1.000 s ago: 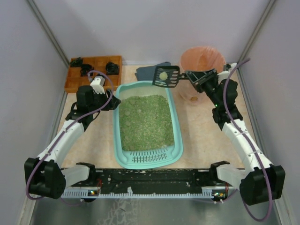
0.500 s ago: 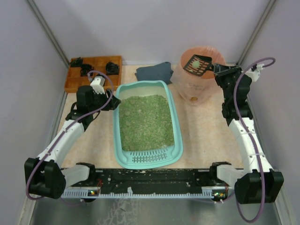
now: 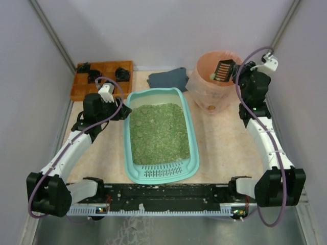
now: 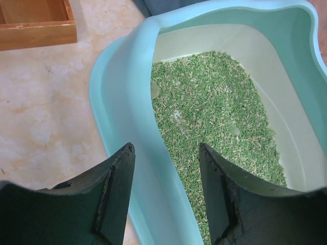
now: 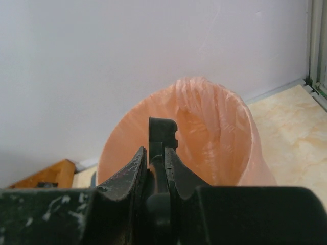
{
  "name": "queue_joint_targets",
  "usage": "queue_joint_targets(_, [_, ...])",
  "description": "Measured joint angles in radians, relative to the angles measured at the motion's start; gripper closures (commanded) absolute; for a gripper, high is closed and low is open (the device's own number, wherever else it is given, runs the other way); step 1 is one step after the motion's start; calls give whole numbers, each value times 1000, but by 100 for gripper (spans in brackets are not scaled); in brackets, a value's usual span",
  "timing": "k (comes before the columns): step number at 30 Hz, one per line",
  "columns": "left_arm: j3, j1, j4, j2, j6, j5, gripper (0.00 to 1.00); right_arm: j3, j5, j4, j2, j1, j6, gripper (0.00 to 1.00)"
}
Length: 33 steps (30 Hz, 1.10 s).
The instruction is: Clean the litter box
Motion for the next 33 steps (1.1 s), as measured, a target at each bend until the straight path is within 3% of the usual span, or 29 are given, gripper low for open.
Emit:
queue_joint_targets(13, [0,5,0,-2,0,0,41,105,-148,4,91,0,-279,100])
queue_joint_targets(27, [0,7,0,-2,0,-1,41,105,-188,16,85,0,-380,100])
queue_joint_targets(33, [0,7,0,-2,-1,0,41,111,-206,8,60,0,-348,100])
